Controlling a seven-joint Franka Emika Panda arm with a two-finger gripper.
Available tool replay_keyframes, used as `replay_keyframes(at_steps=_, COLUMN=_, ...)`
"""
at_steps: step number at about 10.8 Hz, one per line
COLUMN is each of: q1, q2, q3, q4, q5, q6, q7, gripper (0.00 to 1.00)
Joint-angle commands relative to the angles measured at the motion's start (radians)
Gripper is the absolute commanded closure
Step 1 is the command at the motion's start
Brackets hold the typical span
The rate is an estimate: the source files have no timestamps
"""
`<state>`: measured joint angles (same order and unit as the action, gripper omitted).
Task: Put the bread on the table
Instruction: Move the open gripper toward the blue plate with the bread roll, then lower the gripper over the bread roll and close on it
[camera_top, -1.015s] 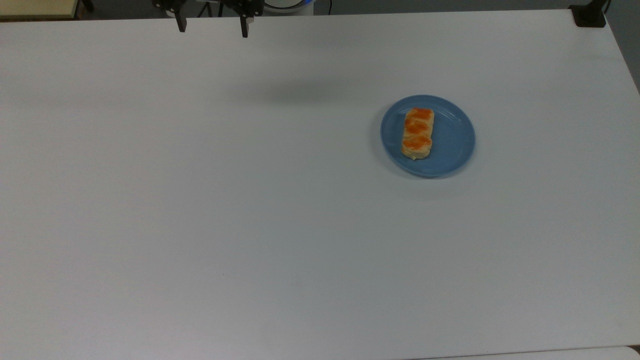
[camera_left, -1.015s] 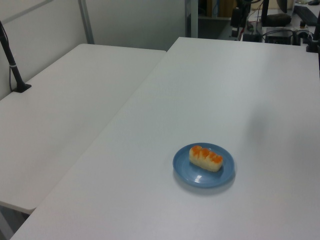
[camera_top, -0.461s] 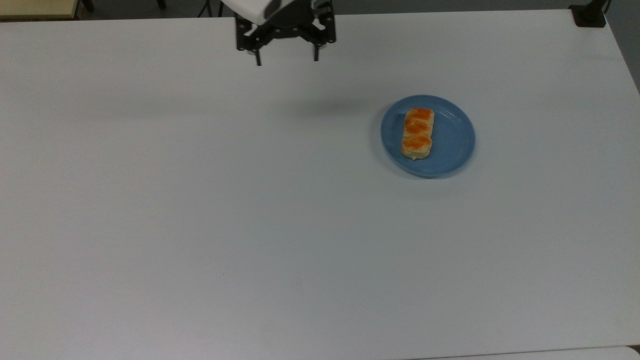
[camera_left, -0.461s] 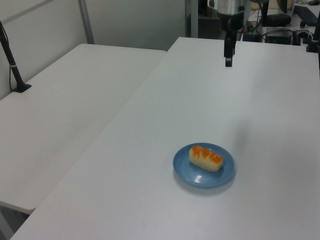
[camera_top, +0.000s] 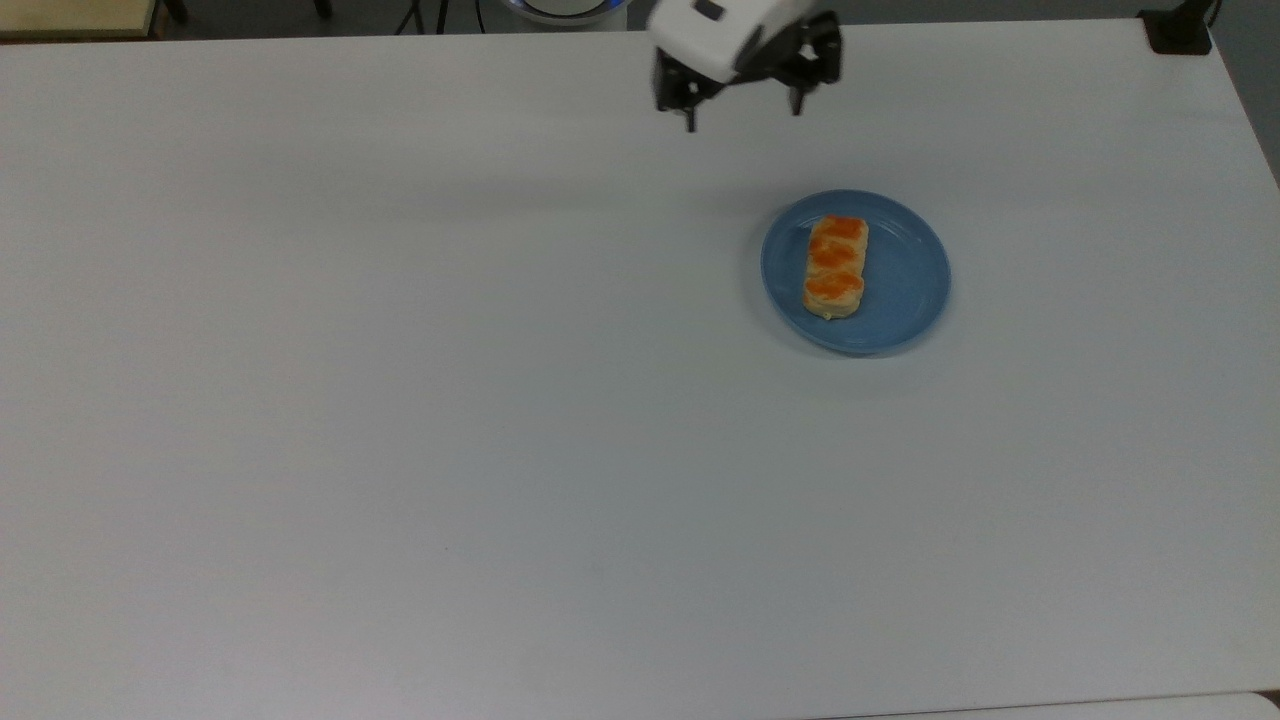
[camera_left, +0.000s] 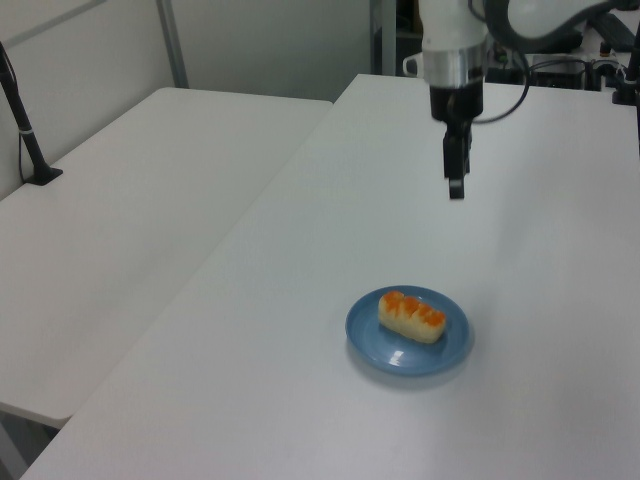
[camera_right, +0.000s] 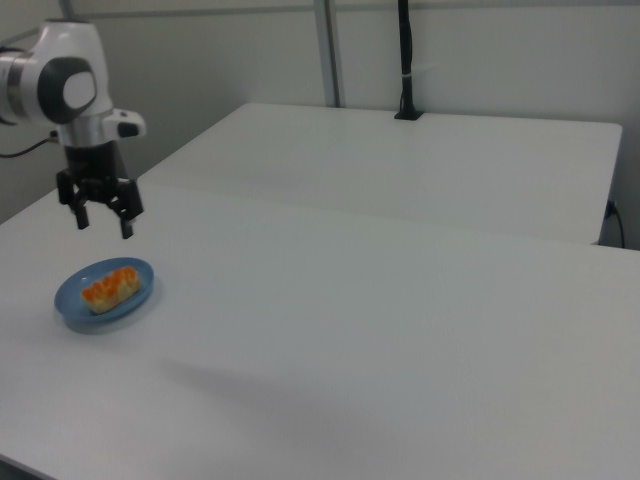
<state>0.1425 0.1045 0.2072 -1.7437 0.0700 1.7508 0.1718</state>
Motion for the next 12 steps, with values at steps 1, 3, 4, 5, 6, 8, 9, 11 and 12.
replay_keyframes(at_steps=1, q1=0.052, q2=0.110, q3=0.080, q4=-0.020, q5=-0.010, q6=0.157, q7=0.213, gripper=0.01)
replay_keyframes(at_steps=3, q1=0.098, q2=0.180, q3=0.080, q4=-0.016, q5=-0.073, q6=0.235, q7=0.319, gripper=0.01)
replay_keyframes(at_steps=4, q1=0.117, q2=0.210, q3=0.080, q4=-0.014, q5=-0.108, q6=0.277, q7=0.360, gripper=0.00)
replay_keyframes(at_steps=5, q1=0.127, q2=0.234, q3=0.080, q4=-0.010, q5=-0.131, q6=0.297, q7=0.388, gripper=0.00)
replay_keyframes(at_steps=6, q1=0.129, q2=0.247, q3=0.080, q4=-0.010, q5=-0.142, q6=0.320, q7=0.409, gripper=0.00)
replay_keyframes(at_steps=8, q1=0.131, q2=0.265, q3=0.080, q4=-0.010, q5=-0.145, q6=0.361, q7=0.442, gripper=0.00)
replay_keyframes(at_steps=9, q1=0.131, q2=0.271, q3=0.080, q4=-0.011, q5=-0.154, q6=0.398, q7=0.459, gripper=0.00)
replay_keyframes(at_steps=11, q1=0.131, q2=0.300, q3=0.080, q4=-0.010, q5=-0.196, q6=0.415, q7=0.491, gripper=0.02)
replay_keyframes(at_steps=12, q1=0.131, q2=0.316, q3=0.080, q4=-0.010, q5=-0.217, q6=0.415, q7=0.503, gripper=0.02)
